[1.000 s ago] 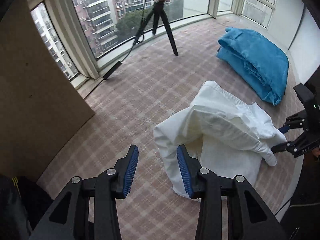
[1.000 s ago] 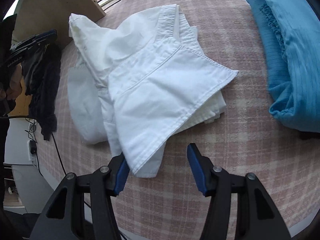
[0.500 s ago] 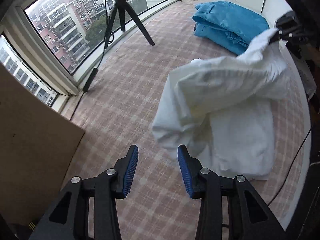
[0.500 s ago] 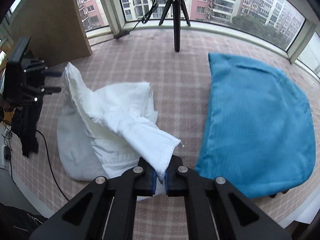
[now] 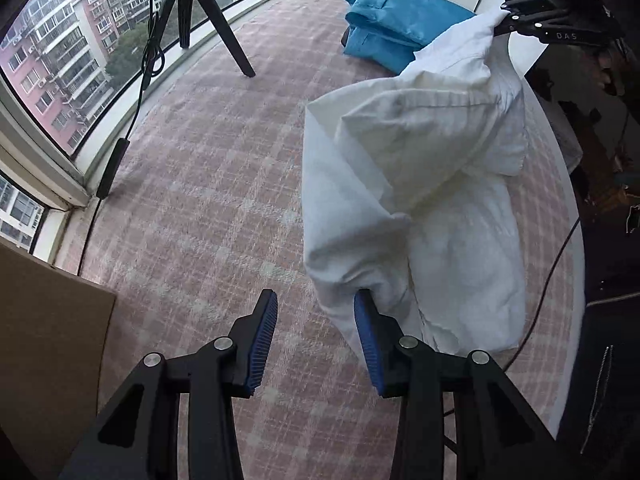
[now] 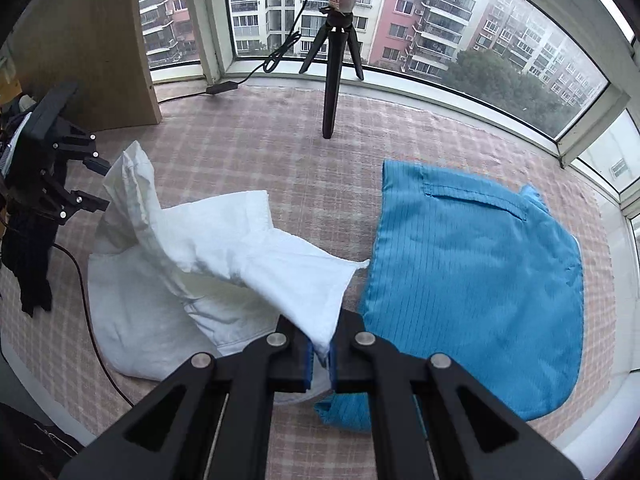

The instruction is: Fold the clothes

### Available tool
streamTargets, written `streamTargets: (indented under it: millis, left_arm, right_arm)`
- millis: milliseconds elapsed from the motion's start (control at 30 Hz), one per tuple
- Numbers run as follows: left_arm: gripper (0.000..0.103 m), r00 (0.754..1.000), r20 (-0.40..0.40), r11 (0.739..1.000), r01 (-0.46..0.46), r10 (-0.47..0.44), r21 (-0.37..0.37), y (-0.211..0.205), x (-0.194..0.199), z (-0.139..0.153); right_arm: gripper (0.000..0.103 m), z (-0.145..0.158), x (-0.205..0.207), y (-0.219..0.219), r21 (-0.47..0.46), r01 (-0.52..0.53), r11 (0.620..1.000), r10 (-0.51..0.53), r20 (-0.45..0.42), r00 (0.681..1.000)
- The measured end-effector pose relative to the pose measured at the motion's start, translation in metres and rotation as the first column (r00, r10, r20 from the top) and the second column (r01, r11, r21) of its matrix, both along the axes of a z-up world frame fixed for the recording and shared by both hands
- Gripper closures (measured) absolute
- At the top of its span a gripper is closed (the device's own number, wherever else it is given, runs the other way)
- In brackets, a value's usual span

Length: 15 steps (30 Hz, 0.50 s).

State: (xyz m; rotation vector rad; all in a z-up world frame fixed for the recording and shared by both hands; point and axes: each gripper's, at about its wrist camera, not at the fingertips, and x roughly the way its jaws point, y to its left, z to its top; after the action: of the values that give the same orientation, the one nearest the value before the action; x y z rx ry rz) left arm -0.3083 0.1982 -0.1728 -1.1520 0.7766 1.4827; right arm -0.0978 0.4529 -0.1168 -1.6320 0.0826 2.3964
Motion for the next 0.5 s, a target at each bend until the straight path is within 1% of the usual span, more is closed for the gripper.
streamTargets:
  millis: [100, 167, 233, 267, 300, 367, 400, 433, 500]
  left_arm:
    - [0.065, 0.999, 0.044, 0.999, -0.008, 0.006, 0.043, -0.007, -0.007, 0.009]
    - [0.064, 0.997, 0.076, 0.997, 0.004, -0.009, 0.073, -0.01, -0.007, 0.017]
    - [0.059, 0.992, 0.118, 0.994, 0.025, -0.038, 0.107, -0.008, -0.005, 0.022]
    - [0.058, 0.993, 0.108, 0.995, 0.043, -0.053, 0.092, -0.003, -0.005, 0.018]
    - [0.054, 0.993, 0.098, 0.995, 0.061, -0.069, 0.075, 0.002, -0.005, 0.014]
    - [0.053, 0.992, 0.078, 0.994, 0.097, -0.1, 0.041, 0.011, -0.006, 0.005]
    - [0.053, 0.993, 0.072, 0.995, 0.096, -0.096, 0.01, 0.014, -0.011, -0.001]
    - [0.053, 0.993, 0.081, 0.996, 0.087, -0.087, 0.002, 0.016, -0.02, -0.006]
    - [0.053, 0.987, 0.142, 0.997, 0.07, -0.071, 0.016, 0.02, -0.031, -0.01]
  right_arm:
    - [0.098, -0.004, -0.007, 0.007, 0.002, 0.004, 1.0, -0.004, 0.01, 1.0]
    - [0.098, -0.01, -0.013, 0.009, 0.001, 0.004, 1.0, -0.004, 0.019, 1.0]
    - [0.098, -0.016, -0.017, 0.009, -0.001, -0.004, 1.0, 0.004, 0.031, 0.999]
    - [0.098, -0.018, -0.019, 0.008, -0.002, -0.009, 1.0, 0.009, 0.036, 0.999]
    - [0.098, -0.018, -0.021, 0.008, -0.003, -0.015, 1.0, 0.015, 0.036, 0.999]
    - [0.098, -0.018, -0.023, 0.006, -0.005, -0.027, 1.0, 0.027, 0.037, 0.999]
    - [0.098, -0.018, -0.024, 0.005, -0.006, -0.033, 0.999, 0.033, 0.036, 0.999]
    - [0.098, -0.016, -0.024, 0.005, -0.007, -0.036, 0.999, 0.036, 0.032, 0.999]
    - [0.098, -0.012, -0.024, 0.006, -0.012, -0.043, 0.999, 0.043, 0.023, 0.999]
